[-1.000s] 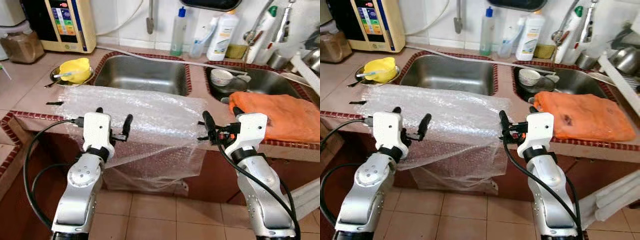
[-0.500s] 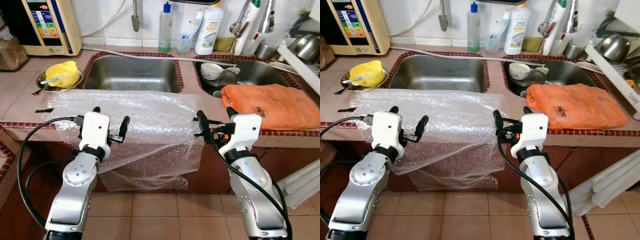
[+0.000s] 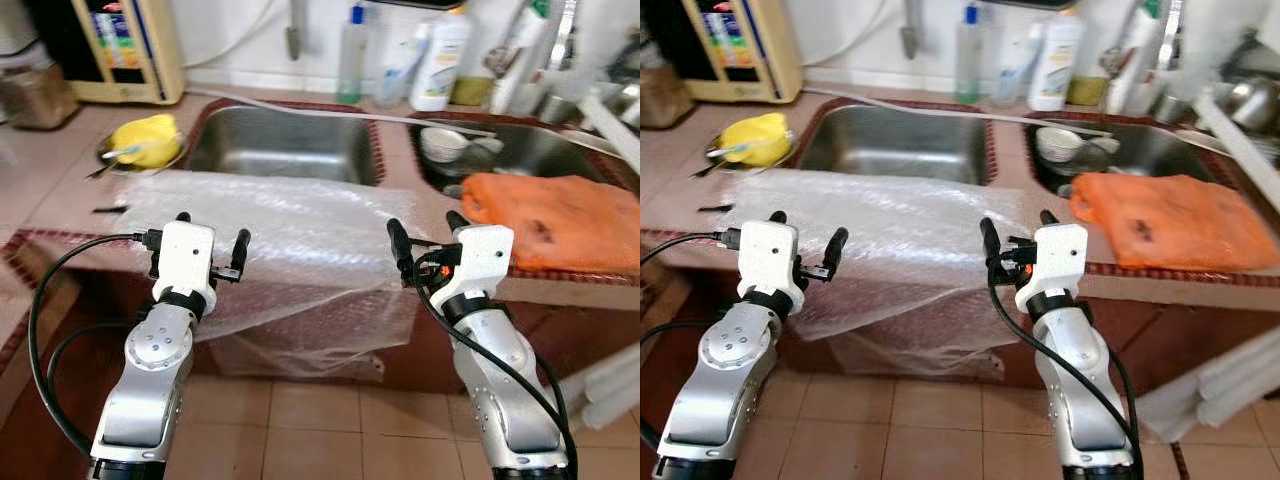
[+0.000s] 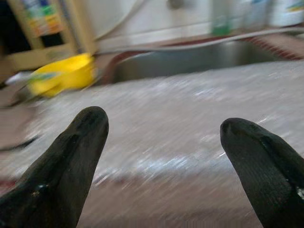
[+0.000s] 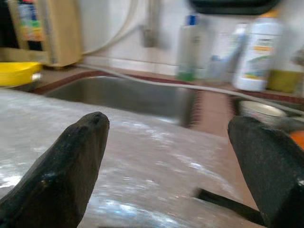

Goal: Kitchen organization

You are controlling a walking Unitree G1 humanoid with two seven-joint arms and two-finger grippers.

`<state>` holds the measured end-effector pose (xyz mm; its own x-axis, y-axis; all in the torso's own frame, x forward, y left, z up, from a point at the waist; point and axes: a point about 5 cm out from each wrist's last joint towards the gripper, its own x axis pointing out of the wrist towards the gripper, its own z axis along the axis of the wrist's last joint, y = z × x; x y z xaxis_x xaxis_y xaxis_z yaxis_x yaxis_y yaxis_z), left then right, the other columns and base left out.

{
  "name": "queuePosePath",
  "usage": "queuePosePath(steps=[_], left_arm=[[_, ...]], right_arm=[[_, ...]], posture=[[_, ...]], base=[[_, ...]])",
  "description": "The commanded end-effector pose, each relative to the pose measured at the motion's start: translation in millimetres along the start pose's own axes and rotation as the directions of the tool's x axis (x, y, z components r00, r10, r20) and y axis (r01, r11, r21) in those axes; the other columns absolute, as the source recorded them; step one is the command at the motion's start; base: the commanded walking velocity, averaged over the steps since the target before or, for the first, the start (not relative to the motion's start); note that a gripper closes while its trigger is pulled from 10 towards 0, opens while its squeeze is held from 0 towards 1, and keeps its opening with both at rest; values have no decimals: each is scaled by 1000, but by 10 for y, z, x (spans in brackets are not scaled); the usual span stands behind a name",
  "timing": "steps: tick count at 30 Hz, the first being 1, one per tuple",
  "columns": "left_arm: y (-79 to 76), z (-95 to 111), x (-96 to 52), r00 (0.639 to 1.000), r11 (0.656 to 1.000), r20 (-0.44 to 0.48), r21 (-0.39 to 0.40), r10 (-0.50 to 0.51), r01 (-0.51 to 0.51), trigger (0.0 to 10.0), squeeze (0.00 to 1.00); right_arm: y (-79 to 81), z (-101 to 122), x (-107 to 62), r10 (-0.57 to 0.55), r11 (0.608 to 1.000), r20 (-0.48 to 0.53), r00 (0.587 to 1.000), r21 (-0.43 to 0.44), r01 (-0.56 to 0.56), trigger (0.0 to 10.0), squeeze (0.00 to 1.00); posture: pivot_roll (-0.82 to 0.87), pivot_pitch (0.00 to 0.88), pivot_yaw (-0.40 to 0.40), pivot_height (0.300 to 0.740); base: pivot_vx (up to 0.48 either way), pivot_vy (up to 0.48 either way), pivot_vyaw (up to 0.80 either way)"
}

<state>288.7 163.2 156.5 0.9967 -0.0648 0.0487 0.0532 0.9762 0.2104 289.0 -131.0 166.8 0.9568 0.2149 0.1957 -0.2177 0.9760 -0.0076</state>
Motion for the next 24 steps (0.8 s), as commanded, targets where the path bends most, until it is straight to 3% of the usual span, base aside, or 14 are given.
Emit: queuePosePath(steps=[1, 5, 16, 24], left_arm=[[-7, -29, -28, 1000, 1000, -18, 3, 14, -14, 10000, 0], [14, -40, -24, 999, 1000, -23, -3, 23, -23, 10000, 0], [-22, 2, 26, 1000, 999, -1, -35, -14, 14, 10000, 0], [27, 118, 58, 999, 998, 51, -58, 15, -12, 10000, 0]], right_arm=[[11, 9, 28, 17, 1000, -2, 1000, -8, -17, 10000, 0], [1, 14, 41, 19, 1000, -2, 1000, -13, -19, 10000, 0], [-15, 63, 17, 12, 1000, 7, 1000, -11, -12, 10000, 0], [-18, 136, 5, 42, 999, 22, 999, -31, -42, 10000, 0]], posture=[[124, 80, -53, 740], [124, 79, -56, 740], [112, 64, -65, 740], [105, 63, -74, 740]], base=[[0, 0, 800], [0, 0, 764], [0, 0, 0], [0, 0, 0]])
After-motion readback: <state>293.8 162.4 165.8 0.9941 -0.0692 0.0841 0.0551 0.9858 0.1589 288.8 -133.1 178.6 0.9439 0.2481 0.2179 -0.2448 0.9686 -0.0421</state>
